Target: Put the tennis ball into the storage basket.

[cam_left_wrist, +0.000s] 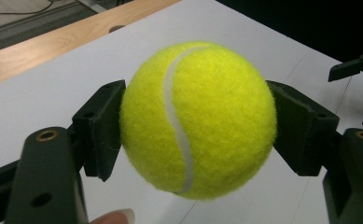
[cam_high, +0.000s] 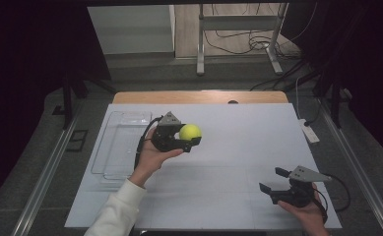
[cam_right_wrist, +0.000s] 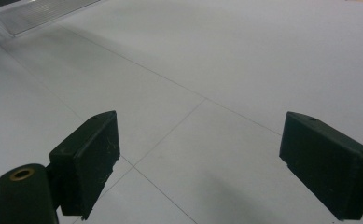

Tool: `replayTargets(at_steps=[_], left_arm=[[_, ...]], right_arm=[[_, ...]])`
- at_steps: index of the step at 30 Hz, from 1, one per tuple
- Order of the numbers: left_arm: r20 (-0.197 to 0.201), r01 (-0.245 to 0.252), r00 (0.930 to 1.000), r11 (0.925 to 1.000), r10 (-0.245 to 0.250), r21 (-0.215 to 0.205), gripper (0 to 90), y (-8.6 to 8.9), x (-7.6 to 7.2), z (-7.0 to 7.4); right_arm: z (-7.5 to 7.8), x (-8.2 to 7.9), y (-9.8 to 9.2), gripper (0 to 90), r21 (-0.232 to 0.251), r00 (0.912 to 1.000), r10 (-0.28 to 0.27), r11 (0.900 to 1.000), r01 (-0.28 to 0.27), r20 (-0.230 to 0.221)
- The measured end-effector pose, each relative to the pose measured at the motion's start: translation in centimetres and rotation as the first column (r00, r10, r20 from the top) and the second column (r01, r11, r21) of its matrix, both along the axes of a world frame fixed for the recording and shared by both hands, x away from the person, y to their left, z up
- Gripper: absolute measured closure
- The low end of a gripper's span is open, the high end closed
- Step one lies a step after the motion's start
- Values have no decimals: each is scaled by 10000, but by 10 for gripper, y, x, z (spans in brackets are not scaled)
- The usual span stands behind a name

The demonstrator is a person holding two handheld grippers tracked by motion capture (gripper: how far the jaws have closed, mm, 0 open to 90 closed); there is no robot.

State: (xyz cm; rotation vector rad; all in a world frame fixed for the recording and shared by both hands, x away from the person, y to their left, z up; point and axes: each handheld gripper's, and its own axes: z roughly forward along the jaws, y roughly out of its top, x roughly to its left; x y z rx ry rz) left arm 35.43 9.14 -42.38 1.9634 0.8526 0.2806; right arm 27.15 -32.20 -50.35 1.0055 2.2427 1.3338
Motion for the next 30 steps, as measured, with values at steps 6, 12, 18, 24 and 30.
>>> replayTargets(at_steps=[6,12,18,24,30], left_arm=[[88,-117,9999,9999,118,-126,267,5,0,3],[200,-198,9996,9996,202,-214,266,8,-1,6],[273,-322,9991,9989,331,-329,266,13,-1,8],[310,-455,9984,9980,469,-448,266,18,0,9],[321,-529,9980,9972,547,-533,266,21,0,11]], right_arm=[[0,0,0,125,-5,10000,-11,10000,11,7],[0,0,0,125,-23,10000,-6,10000,6,13],[0,0,1,125,-36,10000,3,10000,-3,-11],[0,0,1,125,-42,10000,6,10000,-6,-4],[0,0,0,125,-23,10000,-1,10000,1,-14]])
